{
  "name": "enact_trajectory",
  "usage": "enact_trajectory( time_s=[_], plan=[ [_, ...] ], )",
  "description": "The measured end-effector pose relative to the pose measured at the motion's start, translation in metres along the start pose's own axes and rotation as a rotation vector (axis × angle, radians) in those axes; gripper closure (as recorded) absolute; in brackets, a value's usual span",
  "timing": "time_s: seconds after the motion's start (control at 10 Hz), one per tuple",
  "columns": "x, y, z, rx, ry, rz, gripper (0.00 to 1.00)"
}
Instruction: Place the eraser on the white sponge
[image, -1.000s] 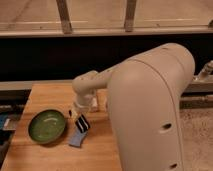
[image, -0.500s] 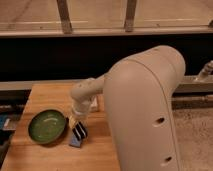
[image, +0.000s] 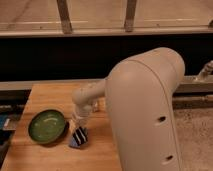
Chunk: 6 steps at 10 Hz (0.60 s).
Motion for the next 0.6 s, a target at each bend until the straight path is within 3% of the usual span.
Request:
enact_trajectory(
  time_s=[0.6],
  plan=[
    [0.0035,0.002,-0.0033,0.011,-0.019,0.011,0.3]
  ],
)
